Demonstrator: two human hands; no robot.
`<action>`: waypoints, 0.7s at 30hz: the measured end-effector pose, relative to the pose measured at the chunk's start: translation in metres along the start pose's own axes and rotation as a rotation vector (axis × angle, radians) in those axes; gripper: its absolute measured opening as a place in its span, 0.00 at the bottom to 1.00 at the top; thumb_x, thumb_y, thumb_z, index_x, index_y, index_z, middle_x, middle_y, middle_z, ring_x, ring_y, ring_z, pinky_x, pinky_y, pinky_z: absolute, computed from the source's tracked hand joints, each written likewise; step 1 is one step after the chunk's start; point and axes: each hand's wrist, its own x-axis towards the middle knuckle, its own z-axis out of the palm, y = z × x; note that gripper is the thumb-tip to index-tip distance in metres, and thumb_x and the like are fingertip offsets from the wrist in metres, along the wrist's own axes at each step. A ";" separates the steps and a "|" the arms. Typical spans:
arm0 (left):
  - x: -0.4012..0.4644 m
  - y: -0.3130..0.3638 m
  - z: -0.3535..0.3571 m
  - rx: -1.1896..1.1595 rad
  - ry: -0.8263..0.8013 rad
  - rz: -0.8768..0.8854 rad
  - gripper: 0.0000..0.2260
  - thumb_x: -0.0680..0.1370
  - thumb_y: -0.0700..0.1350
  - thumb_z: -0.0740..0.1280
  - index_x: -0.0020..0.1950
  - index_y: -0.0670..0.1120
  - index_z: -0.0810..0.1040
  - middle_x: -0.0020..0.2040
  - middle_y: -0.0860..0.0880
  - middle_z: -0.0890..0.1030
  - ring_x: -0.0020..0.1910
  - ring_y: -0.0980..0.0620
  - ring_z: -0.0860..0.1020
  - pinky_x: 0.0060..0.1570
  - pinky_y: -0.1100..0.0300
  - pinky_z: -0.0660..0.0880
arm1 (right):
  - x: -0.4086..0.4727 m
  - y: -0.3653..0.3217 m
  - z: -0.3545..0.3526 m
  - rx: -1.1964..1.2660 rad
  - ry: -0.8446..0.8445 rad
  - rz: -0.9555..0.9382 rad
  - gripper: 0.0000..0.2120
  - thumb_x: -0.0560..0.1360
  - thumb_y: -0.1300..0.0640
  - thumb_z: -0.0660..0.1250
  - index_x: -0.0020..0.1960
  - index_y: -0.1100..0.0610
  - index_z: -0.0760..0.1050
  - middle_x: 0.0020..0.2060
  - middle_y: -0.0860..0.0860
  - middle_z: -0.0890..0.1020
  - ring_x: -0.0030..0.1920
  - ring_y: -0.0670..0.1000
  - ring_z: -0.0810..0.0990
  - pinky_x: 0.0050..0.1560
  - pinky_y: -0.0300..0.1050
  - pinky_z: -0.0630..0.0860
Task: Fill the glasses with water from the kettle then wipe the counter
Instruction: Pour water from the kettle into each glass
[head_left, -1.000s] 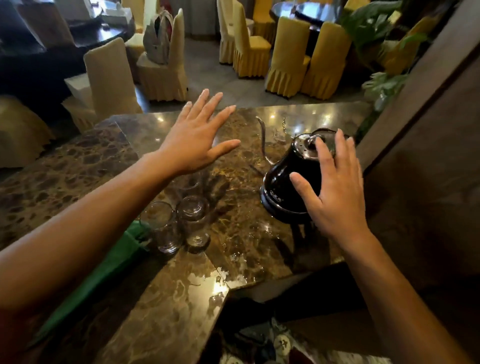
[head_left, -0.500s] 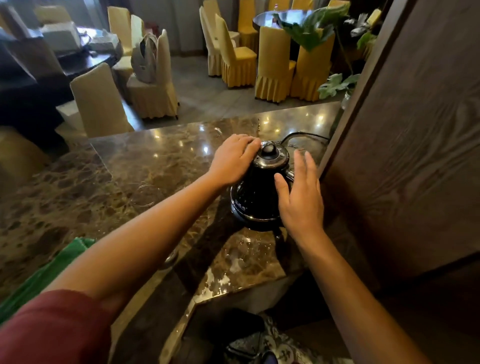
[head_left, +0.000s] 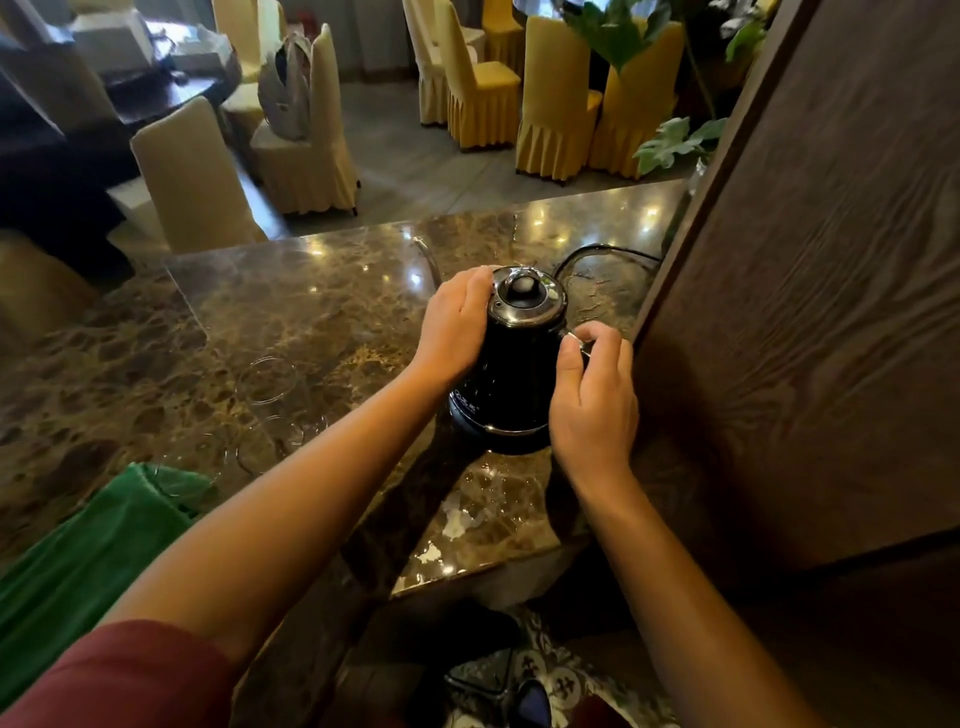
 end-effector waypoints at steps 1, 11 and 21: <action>-0.002 0.002 0.002 -0.068 -0.015 -0.035 0.21 0.84 0.53 0.52 0.54 0.48 0.84 0.50 0.52 0.85 0.52 0.57 0.81 0.55 0.56 0.75 | 0.000 0.000 0.002 0.007 0.013 0.005 0.12 0.87 0.50 0.58 0.64 0.55 0.74 0.58 0.50 0.76 0.53 0.55 0.79 0.51 0.58 0.78; -0.002 -0.006 0.015 -0.373 0.026 -0.170 0.23 0.78 0.58 0.57 0.49 0.42 0.83 0.48 0.42 0.85 0.53 0.39 0.81 0.58 0.40 0.74 | 0.006 0.019 -0.004 0.322 -0.018 0.081 0.12 0.79 0.47 0.70 0.46 0.55 0.74 0.32 0.41 0.76 0.33 0.40 0.72 0.35 0.35 0.69; -0.001 0.009 0.007 -0.449 0.122 -0.287 0.19 0.80 0.52 0.59 0.46 0.42 0.85 0.41 0.47 0.86 0.41 0.54 0.81 0.44 0.62 0.76 | 0.029 0.009 -0.013 0.492 -0.266 0.128 0.23 0.73 0.38 0.68 0.29 0.52 0.71 0.26 0.43 0.71 0.29 0.46 0.69 0.33 0.47 0.67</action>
